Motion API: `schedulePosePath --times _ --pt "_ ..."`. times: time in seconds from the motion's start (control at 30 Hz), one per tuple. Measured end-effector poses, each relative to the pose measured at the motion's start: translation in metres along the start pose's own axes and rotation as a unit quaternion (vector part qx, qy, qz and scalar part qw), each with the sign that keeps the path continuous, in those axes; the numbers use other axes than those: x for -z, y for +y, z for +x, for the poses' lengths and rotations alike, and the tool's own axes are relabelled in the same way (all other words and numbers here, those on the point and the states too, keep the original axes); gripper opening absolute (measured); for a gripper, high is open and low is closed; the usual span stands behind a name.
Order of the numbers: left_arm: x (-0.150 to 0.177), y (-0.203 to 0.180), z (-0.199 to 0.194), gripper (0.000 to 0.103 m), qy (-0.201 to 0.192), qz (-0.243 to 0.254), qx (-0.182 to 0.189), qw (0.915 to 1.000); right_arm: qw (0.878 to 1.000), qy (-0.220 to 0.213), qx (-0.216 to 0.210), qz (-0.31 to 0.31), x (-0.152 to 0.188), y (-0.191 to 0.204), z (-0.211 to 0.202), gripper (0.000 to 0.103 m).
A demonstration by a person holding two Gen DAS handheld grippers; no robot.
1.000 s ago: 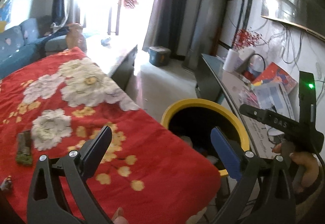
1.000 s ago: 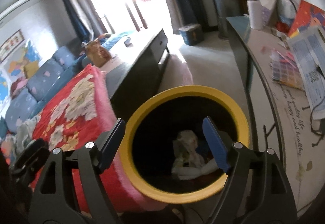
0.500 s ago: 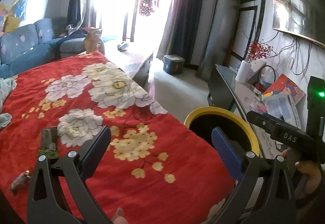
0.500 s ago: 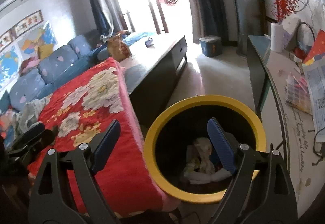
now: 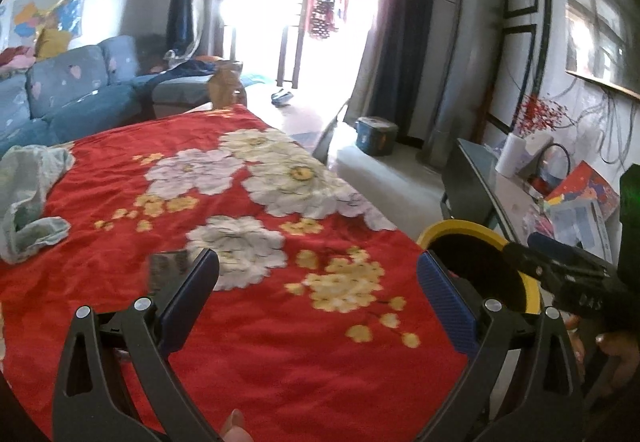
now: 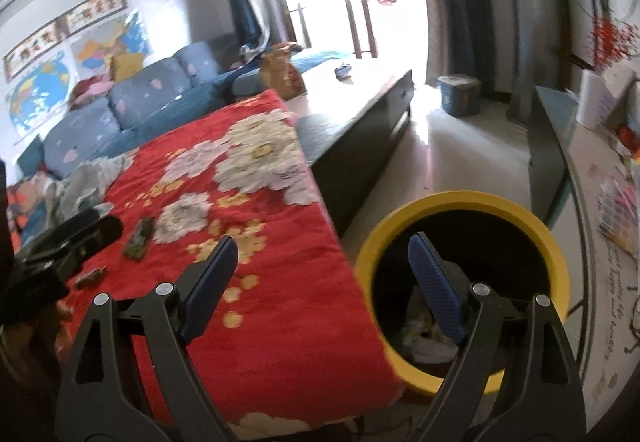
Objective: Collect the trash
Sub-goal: 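Move both open tools back toward the candy bar and green snack bag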
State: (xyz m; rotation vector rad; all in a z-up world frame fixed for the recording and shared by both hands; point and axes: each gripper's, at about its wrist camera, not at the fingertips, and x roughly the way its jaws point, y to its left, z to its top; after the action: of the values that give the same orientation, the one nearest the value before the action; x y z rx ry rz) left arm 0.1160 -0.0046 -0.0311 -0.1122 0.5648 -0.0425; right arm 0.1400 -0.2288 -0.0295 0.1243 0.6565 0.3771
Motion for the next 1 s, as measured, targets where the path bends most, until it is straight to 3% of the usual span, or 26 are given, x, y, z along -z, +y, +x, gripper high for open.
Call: schedulePosePath --times 0.53,1.0 --pt "0.010 0.097 -0.017 0.096 0.027 -0.039 -0.059 0.9971 0.994 0.043 -0.071 -0.067 -0.013 0.093 0.045 0.079" --pt "0.051 0.145 -0.026 0.095 0.088 -0.028 -0.057 0.9941 0.983 0.112 -0.129 -0.071 -0.022 0.162 0.110 0.079"
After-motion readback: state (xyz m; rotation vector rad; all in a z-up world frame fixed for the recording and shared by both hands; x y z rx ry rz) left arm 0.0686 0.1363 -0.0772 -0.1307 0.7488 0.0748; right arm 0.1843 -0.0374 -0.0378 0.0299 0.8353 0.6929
